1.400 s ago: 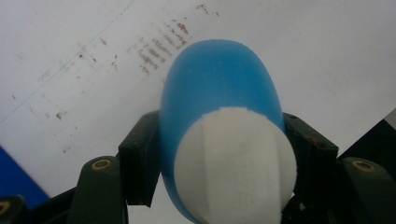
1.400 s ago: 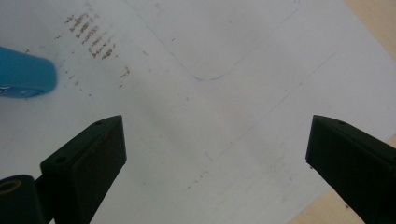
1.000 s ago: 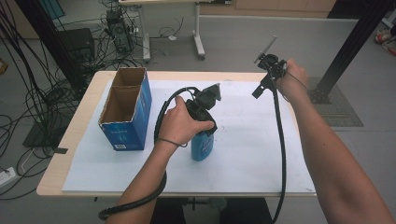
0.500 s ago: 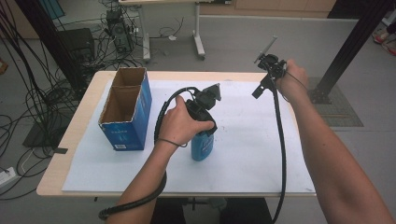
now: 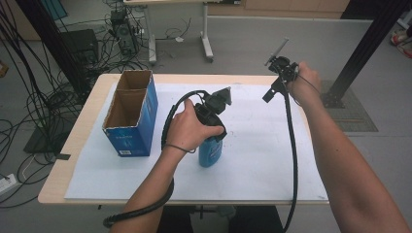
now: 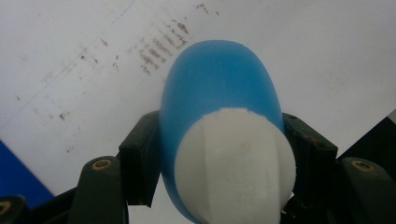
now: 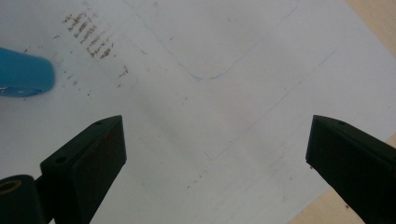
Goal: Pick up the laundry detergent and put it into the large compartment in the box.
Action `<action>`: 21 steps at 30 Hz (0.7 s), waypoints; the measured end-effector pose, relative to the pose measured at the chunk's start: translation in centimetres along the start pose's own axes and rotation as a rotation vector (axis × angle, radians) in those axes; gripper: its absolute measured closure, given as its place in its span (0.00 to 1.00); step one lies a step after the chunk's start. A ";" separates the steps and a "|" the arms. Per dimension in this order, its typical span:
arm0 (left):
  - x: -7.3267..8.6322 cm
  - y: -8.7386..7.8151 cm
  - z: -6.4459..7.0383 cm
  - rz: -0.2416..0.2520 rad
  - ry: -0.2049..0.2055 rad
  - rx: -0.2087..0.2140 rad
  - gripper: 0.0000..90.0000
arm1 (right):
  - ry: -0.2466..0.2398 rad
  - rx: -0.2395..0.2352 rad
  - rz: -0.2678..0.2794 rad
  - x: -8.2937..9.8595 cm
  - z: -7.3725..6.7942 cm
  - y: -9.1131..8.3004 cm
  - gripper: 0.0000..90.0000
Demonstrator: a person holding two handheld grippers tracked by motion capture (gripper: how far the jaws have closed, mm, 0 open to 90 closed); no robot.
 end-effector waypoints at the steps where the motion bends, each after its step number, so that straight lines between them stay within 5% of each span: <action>1: 0.0 0.0 0.0 0.000 0.000 0.000 0.42 | 0.002 0.001 -0.002 0.0 0.0 0.0 0.05; 10: -0.2 -1.8 -0.1 0.022 0.000 -0.006 0.42 | -0.001 0.003 -0.001 0.0 -0.1 -0.1 0.05; 21: -1.0 -6.2 -0.1 0.062 0.017 -0.008 0.42 | 0.003 0.003 -0.001 0.2 -0.3 -0.4 0.05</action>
Point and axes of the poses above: each handheld gripper's, and its own axes: y roughly forward along the jaws, x roughly out of its underside, z roughly to its right, the point moved 2 cm from there along y, roughly forward along the jaws, and after that the axes turned 13 degrees about y, right-handed, at the moved point
